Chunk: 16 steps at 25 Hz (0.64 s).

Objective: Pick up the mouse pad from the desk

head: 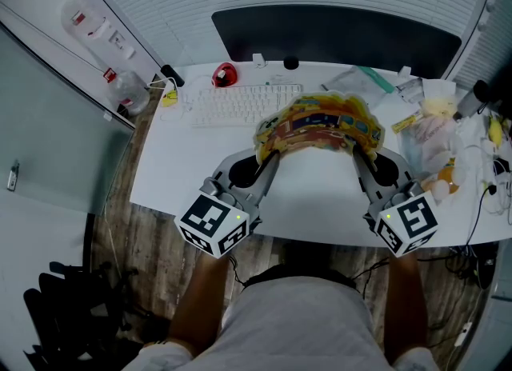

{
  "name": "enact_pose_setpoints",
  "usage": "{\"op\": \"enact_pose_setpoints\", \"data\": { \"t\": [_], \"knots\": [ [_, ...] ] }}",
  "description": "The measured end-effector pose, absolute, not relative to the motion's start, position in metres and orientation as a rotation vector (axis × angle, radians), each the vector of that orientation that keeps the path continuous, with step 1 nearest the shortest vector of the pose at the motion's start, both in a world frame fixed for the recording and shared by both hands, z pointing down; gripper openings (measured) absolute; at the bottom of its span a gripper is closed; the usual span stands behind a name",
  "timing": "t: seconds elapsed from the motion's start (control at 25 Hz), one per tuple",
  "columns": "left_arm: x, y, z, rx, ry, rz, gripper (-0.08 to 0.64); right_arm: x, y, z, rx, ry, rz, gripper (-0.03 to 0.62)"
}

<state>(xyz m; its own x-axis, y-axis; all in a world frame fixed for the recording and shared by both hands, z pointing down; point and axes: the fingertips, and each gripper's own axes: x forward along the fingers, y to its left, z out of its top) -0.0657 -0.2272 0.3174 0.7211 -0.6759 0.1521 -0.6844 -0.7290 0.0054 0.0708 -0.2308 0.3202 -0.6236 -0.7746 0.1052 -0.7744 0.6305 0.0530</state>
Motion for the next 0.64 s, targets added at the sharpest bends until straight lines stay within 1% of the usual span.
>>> {"op": "enact_pose_setpoints", "data": {
  "t": [0.64],
  "knots": [
    [-0.0641, -0.2266, 0.3189, 2.858, -1.124, 0.217, 0.023, 0.0725, -0.2294, 0.3224, 1.308, -2.728, 0.006, 0.017]
  ]
}}
